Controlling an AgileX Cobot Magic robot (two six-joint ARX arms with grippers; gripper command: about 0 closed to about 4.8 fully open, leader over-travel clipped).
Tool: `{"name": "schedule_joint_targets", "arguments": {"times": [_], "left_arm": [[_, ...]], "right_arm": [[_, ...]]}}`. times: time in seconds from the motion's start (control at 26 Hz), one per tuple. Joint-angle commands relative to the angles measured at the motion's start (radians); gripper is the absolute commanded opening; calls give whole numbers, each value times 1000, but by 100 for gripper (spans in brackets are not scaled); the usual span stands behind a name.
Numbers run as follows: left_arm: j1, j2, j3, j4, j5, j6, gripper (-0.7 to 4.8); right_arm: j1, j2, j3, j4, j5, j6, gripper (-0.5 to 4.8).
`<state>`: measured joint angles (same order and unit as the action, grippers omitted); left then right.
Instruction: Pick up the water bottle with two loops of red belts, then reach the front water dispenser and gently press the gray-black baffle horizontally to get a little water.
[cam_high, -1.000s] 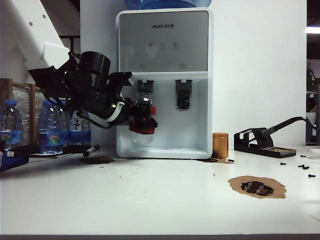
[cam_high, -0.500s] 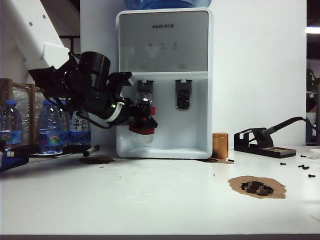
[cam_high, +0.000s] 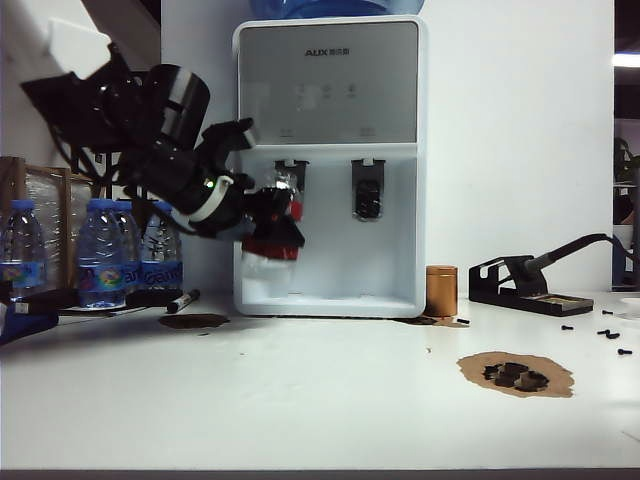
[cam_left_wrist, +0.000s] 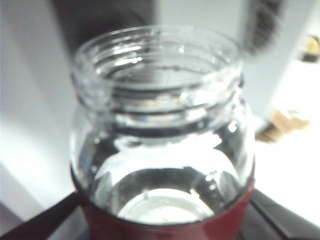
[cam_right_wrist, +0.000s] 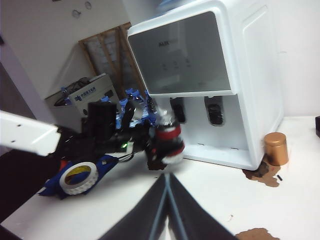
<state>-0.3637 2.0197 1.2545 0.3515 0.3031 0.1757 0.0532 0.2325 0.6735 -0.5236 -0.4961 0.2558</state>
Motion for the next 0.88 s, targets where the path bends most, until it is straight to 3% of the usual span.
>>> {"name": "schedule_joint_targets", "arguments": {"times": [0.04, 0.23, 0.5, 0.88], "left_arm": [[-24, -71, -105, 44, 29, 0, -5], [-79, -199, -317, 203, 38, -1, -4], [-244, -243, -535, 326, -13, 0, -5], [-265, -223, -670, 375, -53, 0, -5]], "right_arm": [[1, 2, 3, 9, 27, -14, -3], [1, -5, -89, 19, 2, -21, -3], [1, -80, -250, 214, -8, 86, -3], [1, -166, -410, 205, -51, 85, -3]]}}
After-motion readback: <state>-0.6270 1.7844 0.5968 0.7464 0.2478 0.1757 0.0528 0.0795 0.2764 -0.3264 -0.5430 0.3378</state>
